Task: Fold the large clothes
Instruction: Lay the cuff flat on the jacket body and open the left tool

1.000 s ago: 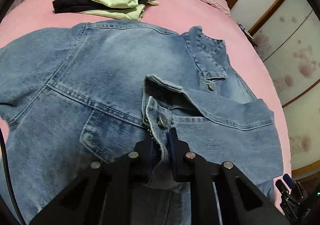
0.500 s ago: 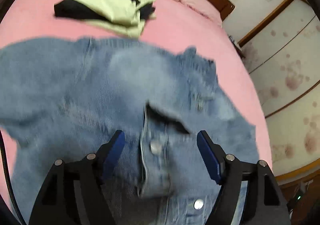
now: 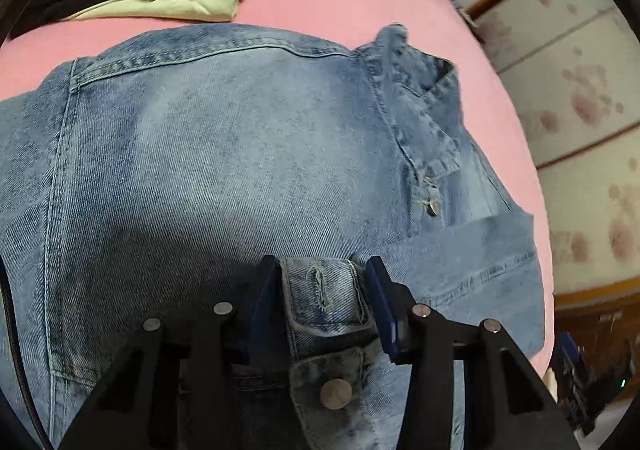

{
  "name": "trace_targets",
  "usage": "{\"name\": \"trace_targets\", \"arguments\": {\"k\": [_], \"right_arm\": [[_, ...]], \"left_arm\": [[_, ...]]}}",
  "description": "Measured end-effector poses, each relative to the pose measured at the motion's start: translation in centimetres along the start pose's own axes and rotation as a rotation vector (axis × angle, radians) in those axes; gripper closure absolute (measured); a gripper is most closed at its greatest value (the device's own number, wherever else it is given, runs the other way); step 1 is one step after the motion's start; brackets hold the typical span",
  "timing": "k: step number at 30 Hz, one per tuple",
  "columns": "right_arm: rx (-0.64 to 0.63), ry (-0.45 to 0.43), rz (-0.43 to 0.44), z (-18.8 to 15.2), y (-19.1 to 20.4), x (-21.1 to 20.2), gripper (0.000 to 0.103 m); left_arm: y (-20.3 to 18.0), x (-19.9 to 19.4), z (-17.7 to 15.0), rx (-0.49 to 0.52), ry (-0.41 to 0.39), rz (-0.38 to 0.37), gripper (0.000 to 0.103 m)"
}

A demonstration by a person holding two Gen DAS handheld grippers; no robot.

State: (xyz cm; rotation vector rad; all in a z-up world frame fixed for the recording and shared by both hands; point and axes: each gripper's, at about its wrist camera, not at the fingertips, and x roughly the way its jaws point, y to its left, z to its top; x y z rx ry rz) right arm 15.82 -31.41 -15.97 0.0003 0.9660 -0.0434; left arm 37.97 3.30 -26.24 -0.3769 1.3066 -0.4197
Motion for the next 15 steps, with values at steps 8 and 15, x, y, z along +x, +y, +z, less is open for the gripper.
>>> {"name": "trace_targets", "arguments": {"k": [8, 15], "right_arm": [[0.025, 0.030, 0.007, 0.1, 0.7, 1.3, 0.052], [0.071, 0.041, 0.013, 0.4, 1.2, 1.9, 0.052]], "left_arm": [[1.2, -0.4, -1.9, 0.017, 0.058, -0.133, 0.059], [2.7, 0.4, -1.4, -0.095, 0.060, -0.256, 0.059]]}}
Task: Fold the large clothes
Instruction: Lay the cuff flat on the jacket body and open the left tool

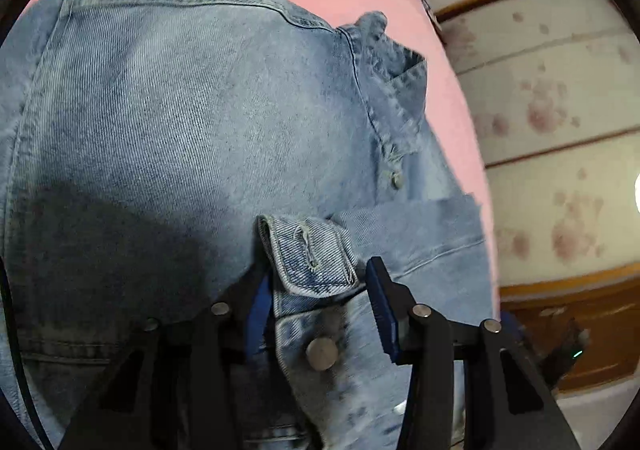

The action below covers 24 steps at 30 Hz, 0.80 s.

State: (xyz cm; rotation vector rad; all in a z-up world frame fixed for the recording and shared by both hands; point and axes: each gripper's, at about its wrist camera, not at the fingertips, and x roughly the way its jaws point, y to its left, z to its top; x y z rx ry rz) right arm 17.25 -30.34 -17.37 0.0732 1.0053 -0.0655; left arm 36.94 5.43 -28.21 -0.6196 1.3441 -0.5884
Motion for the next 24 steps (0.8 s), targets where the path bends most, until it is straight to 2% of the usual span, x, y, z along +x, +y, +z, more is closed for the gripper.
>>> {"name": "trace_targets", "arguments": {"k": [3, 4, 5, 7, 9, 12, 14, 18, 21, 24], "right_arm": [[0.006, -0.002, -0.006, 0.1, 0.2, 0.1, 0.052], [0.008, 0.000, -0.006, 0.1, 0.1, 0.1, 0.052], [0.011, 0.002, -0.006, 0.2, 0.1, 0.2, 0.052], [0.021, 0.007, -0.013, 0.3, 0.0, 0.3, 0.052], [0.030, 0.006, -0.014, 0.4, -0.2, 0.3, 0.052], [0.043, -0.012, -0.023, 0.6, -0.7, -0.2, 0.052], [0.049, -0.030, -0.039, 0.8, -1.2, -0.6, 0.052], [0.077, -0.049, -0.058, 2.0, -2.4, -0.4, 0.052], [0.119, -0.055, -0.057, 3.3, -3.5, 0.4, 0.052], [0.148, -0.045, -0.061, 4.8, -4.4, 2.2, 0.052]], "left_arm": [[0.1, 0.1, 0.2, -0.019, -0.012, -0.017, 0.059], [0.0, 0.2, 0.2, -0.023, -0.018, -0.008, 0.062], [-0.2, 0.4, 0.2, -0.036, -0.013, -0.007, 0.083], [-0.5, 0.8, 0.1, -0.059, -0.017, 0.035, 0.087], [-1.8, 0.3, -0.4, -0.034, -0.054, 0.082, 0.092], [-5.2, -1.5, -1.2, 0.059, -0.117, 0.153, 0.093], [-8.3, -3.3, -1.4, 0.156, -0.174, 0.209, 0.093], [-12.1, -6.1, -0.1, 0.284, -0.310, 0.325, 0.093], [-12.3, -6.1, 2.1, 0.280, -0.323, 0.362, 0.093], [-11.3, -3.7, 3.7, 0.267, -0.273, 0.407, 0.093]]}}
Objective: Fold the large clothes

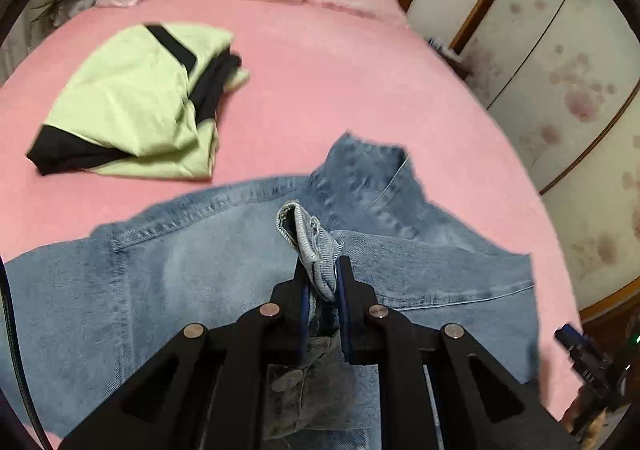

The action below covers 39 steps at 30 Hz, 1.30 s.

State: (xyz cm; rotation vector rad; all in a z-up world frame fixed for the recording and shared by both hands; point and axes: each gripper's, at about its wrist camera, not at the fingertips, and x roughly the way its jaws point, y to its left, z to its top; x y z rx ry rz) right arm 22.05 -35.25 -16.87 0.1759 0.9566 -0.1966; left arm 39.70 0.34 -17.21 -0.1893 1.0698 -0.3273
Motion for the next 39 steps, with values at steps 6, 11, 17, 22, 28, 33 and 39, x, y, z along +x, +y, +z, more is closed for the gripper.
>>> {"name": "trace_targets", "arguments": {"k": [6, 11, 17, 22, 28, 33, 39], "right_arm": [[0.022, 0.043, -0.039, 2.6, -1.5, 4.5, 0.052], [0.078, 0.119, 0.019, 4.6, -2.9, 8.3, 0.052], [0.037, 0.166, -0.003, 5.0, -2.7, 11.0, 0.096], [-0.010, 0.168, -0.018, 5.1, -3.2, 11.6, 0.096], [0.000, 0.178, -0.013, 4.3, -4.1, 9.0, 0.073], [-0.031, 0.137, 0.052, 2.3, -3.9, 3.6, 0.059], [-0.116, 0.111, 0.056, -2.1, -2.1, -0.9, 0.056]], "left_arm": [[1.5, 4.2, -1.6, -0.061, 0.072, 0.039, 0.093], [3.2, 4.6, -2.0, -0.140, 0.071, -0.018, 0.093], [1.7, 4.3, -2.3, -0.115, 0.073, -0.028, 0.093], [-0.1, 4.1, -2.7, -0.089, 0.066, -0.047, 0.093], [0.7, 4.9, -3.1, -0.110, 0.080, -0.021, 0.092], [1.6, 3.3, -2.9, -0.145, 0.083, -0.035, 0.067], [2.6, -0.5, -4.5, -0.168, 0.040, -0.004, 0.049]]}}
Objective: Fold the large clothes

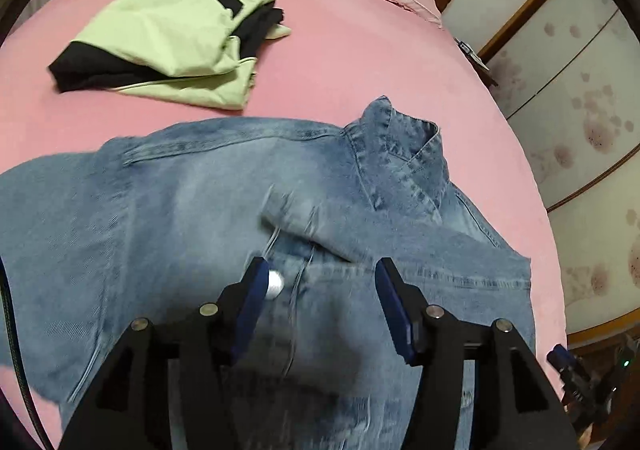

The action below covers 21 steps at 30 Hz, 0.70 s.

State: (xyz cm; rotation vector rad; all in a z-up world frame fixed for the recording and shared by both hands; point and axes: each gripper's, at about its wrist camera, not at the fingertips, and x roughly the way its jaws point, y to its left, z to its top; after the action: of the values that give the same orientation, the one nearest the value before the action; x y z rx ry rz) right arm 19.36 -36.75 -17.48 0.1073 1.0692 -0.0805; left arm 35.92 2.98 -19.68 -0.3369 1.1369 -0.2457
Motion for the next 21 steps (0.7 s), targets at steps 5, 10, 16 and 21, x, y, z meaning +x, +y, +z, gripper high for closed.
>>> {"name": "trace_targets", "arguments": {"k": [5, 10, 16, 21], "right_arm": [[-0.093, 0.030, -0.085, -2.4, 1.8, 1.2, 0.056], [-0.157, 0.008, -0.169, -3.5, 2.6, 2.5, 0.056], [-0.136, -0.025, -0.162, -4.0, 2.3, 2.4, 0.086], [-0.108, 0.023, -0.167, -5.1, 2.1, 4.4, 0.085]], "left_arm": [[0.2, -1.5, -3.2, 0.021, -0.003, 0.027, 0.049], [-0.1, 0.0, -5.5, 0.055, 0.041, 0.065, 0.060], [-0.4, 1.7, -6.4, 0.067, 0.042, 0.143, 0.062], [-0.2, 2.4, -7.0, 0.078, 0.061, 0.165, 0.063]]}}
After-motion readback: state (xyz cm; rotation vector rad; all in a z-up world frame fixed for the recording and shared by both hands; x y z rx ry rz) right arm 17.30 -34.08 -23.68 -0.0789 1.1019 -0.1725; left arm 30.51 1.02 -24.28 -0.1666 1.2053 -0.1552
